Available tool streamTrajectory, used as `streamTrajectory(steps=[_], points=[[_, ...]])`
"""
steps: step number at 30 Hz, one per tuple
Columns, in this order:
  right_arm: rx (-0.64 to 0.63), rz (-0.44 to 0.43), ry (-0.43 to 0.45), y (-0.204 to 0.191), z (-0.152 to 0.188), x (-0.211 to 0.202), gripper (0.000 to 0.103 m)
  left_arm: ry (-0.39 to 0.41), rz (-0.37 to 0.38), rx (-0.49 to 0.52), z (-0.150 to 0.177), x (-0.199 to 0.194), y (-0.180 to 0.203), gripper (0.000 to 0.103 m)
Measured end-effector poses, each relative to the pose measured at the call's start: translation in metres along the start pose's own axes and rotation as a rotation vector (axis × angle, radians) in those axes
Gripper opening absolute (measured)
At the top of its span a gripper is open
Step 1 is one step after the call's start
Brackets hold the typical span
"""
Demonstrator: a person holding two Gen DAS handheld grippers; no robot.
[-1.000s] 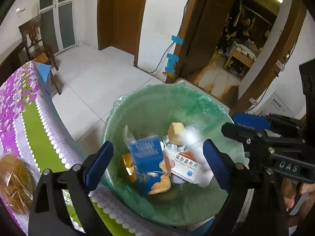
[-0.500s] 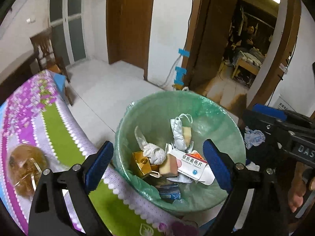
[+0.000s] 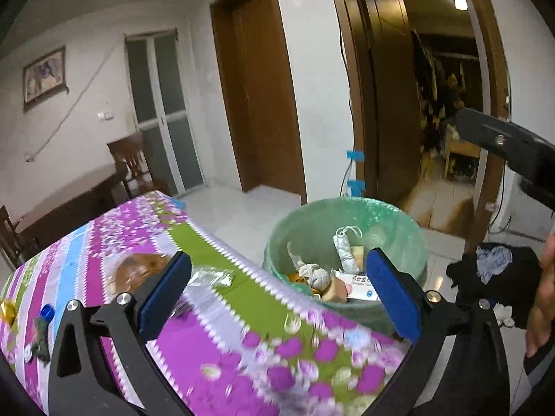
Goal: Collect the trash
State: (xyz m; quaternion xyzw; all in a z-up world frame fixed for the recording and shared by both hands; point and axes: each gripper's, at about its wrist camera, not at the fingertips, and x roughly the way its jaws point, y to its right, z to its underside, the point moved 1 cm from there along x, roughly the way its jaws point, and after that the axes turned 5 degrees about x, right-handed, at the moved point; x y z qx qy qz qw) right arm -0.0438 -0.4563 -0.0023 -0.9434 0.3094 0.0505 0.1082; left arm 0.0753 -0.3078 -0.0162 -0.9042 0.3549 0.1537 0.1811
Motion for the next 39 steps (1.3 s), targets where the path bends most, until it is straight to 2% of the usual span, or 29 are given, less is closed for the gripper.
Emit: streamTrajectory(steps=[3,5,11,13,16,18,19,22,26,30,34,37,39], points=[[0.026,0.001,0.037,-0.006,0.003,-0.025,0.098,0.002,-0.024,-0.015,0.012,-0.017,-0.005,0.097],[0.054,0.012,0.066,-0.008,0.006,-0.043,0.098,0.002,-0.068,-0.024,0.021,-0.031,-0.009,0.097],[0.006,0.041,0.162,-0.022,0.015,-0.094,0.098,0.113,-0.157,0.015,0.039,-0.079,0.003,0.097],[-0.016,0.043,0.156,-0.029,0.017,-0.107,0.098,0.148,-0.142,0.063,0.042,-0.093,0.019,0.097],[-0.043,0.031,0.131,-0.037,0.017,-0.118,0.098,0.228,-0.132,0.204,0.05,-0.112,0.049,0.097],[-0.047,0.047,0.141,-0.04,0.014,-0.126,0.098,0.28,-0.124,0.293,0.057,-0.123,0.065,0.097],[-0.046,0.052,0.149,-0.041,0.011,-0.129,0.098,0.286,-0.112,0.305,0.059,-0.126,0.067,0.097],[-0.049,0.047,0.168,-0.043,0.005,-0.138,0.098,0.275,-0.102,0.257,0.059,-0.13,0.056,0.097],[-0.072,0.021,0.153,-0.051,0.004,-0.15,0.098,0.258,-0.171,0.131,0.061,-0.135,0.016,0.097],[-0.07,-0.04,0.094,-0.064,0.01,-0.155,0.098,0.244,-0.254,0.027,0.067,-0.145,-0.025,0.097],[-0.101,-0.081,0.038,-0.083,0.02,-0.157,0.098,0.233,-0.303,-0.066,0.072,-0.158,-0.056,0.097],[-0.121,-0.112,-0.001,-0.098,0.03,-0.157,0.098,0.217,-0.306,-0.128,0.069,-0.163,-0.074,0.097],[-0.12,-0.136,-0.03,-0.105,0.035,-0.153,0.098,0.207,-0.308,-0.124,0.058,-0.162,-0.08,0.097]])
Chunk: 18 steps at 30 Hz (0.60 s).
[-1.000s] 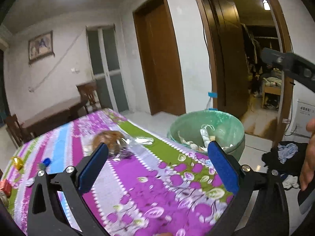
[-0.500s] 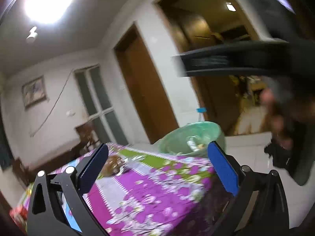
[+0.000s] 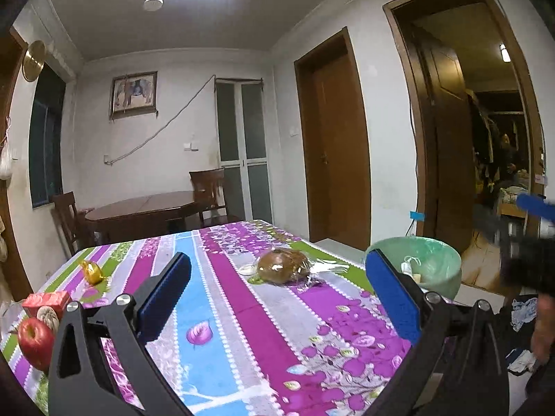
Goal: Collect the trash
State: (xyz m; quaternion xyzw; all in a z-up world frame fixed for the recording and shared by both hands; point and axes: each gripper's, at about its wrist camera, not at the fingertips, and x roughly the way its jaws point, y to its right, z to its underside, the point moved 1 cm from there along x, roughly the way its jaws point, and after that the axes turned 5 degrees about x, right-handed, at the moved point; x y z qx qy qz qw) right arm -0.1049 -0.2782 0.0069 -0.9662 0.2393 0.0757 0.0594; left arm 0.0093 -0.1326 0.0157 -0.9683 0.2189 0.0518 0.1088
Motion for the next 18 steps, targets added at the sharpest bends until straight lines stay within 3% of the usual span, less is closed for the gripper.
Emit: streamTrajectory(steps=[9,18], points=[[-0.026,0.022,0.015,-0.005,-0.013,-0.003,0.098,-0.024,0.111,0.029,-0.028,0.015,0.011,0.097],[-0.048,0.179,-0.008,0.028,-0.026,0.0,0.098,-0.162,0.284,0.03,-0.036,0.053,0.039,0.097]])
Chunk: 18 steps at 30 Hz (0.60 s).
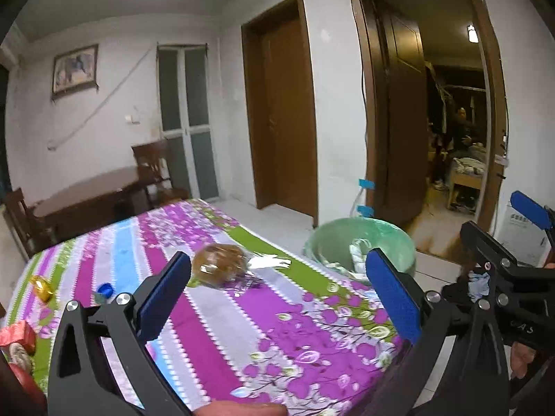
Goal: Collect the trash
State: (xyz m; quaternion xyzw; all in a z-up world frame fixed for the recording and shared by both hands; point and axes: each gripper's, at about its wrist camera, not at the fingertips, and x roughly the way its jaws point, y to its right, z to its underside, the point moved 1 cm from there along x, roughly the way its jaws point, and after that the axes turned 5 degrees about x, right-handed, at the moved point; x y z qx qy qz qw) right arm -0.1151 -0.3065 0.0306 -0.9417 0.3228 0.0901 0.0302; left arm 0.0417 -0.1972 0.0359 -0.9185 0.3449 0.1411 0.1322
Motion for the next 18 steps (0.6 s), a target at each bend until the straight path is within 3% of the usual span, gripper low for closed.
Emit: streamTrajectory(steps=[5,13,18], points=[[0.034,0.029,-0.076,0.026,0.008,0.02,0.098,-0.098,0.114,0.025,0.004,0.037,0.019,0.097],[0.122,0.072,-0.15,0.073,0.023,0.047,0.098,-0.163,0.183,0.057,0.018,0.072,0.05,0.097],[0.13,0.077,-0.175,0.08,0.033,0.058,0.098,-0.174,0.216,0.08,0.018,0.078,0.064,0.097]])
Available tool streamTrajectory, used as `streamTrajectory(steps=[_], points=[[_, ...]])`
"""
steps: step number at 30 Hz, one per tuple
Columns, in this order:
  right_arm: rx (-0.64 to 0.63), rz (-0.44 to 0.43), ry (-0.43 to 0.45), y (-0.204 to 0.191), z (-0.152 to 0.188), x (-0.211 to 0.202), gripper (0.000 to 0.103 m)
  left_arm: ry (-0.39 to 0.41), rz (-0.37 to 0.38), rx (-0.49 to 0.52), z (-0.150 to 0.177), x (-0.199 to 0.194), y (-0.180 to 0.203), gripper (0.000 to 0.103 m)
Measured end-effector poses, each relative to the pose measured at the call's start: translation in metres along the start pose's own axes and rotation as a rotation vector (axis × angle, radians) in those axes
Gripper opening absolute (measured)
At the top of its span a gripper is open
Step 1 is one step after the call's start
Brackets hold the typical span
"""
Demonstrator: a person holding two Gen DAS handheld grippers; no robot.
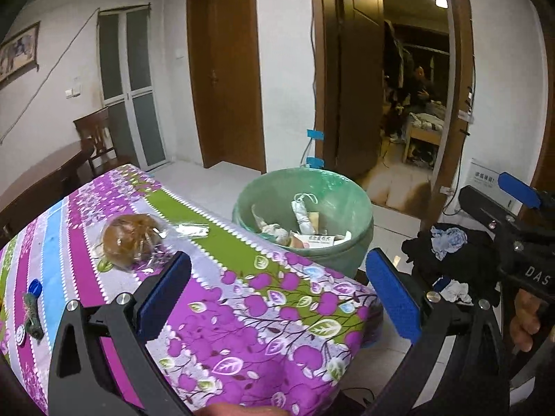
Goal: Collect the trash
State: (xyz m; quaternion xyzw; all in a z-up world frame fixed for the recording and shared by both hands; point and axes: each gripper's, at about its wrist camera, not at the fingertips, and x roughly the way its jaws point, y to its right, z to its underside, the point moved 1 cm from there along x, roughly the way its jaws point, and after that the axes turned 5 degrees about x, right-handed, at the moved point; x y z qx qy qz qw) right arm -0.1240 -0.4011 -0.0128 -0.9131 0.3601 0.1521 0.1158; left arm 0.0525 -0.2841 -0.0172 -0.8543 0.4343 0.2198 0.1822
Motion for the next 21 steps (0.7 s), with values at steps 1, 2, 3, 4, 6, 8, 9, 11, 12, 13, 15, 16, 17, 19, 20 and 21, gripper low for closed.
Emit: streamTrajectory(steps=[1,2,3,4,6,8,9,11,12,13,15,16,17,19,20,21], points=[[-0.001,-0.002,-0.002,0.0,0.002,0.002,0.098,-0.006,0.014,0.003,0.0,0.002,0.002,0.097],[-0.001,-0.006,-0.008,0.0,0.003,0.004,0.098,-0.009,0.022,0.001,-0.001,0.004,0.004,0.097],[-0.001,-0.008,-0.011,0.0,0.004,0.006,0.098,-0.005,0.025,-0.007,-0.001,0.004,0.004,0.097],[-0.001,-0.01,-0.013,0.0,0.005,0.007,0.098,0.007,0.024,-0.018,-0.001,0.003,0.004,0.097],[0.002,-0.013,-0.016,-0.001,0.007,0.007,0.098,0.027,0.019,-0.015,0.0,0.001,0.006,0.097],[0.013,-0.019,-0.022,-0.001,0.007,0.008,0.098,0.044,0.024,-0.012,0.001,-0.002,0.009,0.097],[0.021,-0.022,-0.024,-0.002,0.006,0.007,0.098,0.046,0.029,-0.016,0.0,-0.003,0.009,0.097],[0.035,-0.028,-0.027,0.0,0.005,0.008,0.098,0.053,0.025,-0.025,0.001,-0.005,0.007,0.097],[0.046,-0.032,-0.032,0.001,0.005,0.009,0.098,0.055,0.022,-0.023,0.002,-0.006,0.007,0.097],[0.053,-0.034,-0.034,0.002,0.005,0.009,0.098,0.052,0.019,-0.019,0.002,-0.006,0.008,0.097],[0.067,-0.041,-0.04,0.004,0.006,0.011,0.098,0.029,-0.013,-0.007,0.002,-0.007,0.01,0.097],[0.075,-0.045,-0.045,0.004,0.006,0.011,0.098,0.019,-0.032,-0.005,0.003,-0.008,0.01,0.097],[0.08,-0.047,-0.047,0.004,0.006,0.011,0.098,0.017,-0.028,-0.001,0.004,-0.008,0.011,0.097],[0.089,-0.053,-0.051,0.003,0.006,0.011,0.098,0.011,-0.018,0.009,0.004,-0.011,0.013,0.097],[0.089,-0.055,-0.053,0.002,0.007,0.012,0.098,0.014,-0.029,0.013,0.005,-0.012,0.014,0.097],[0.088,-0.055,-0.054,0.002,0.007,0.012,0.098,0.019,-0.042,0.019,0.005,-0.014,0.015,0.097]])
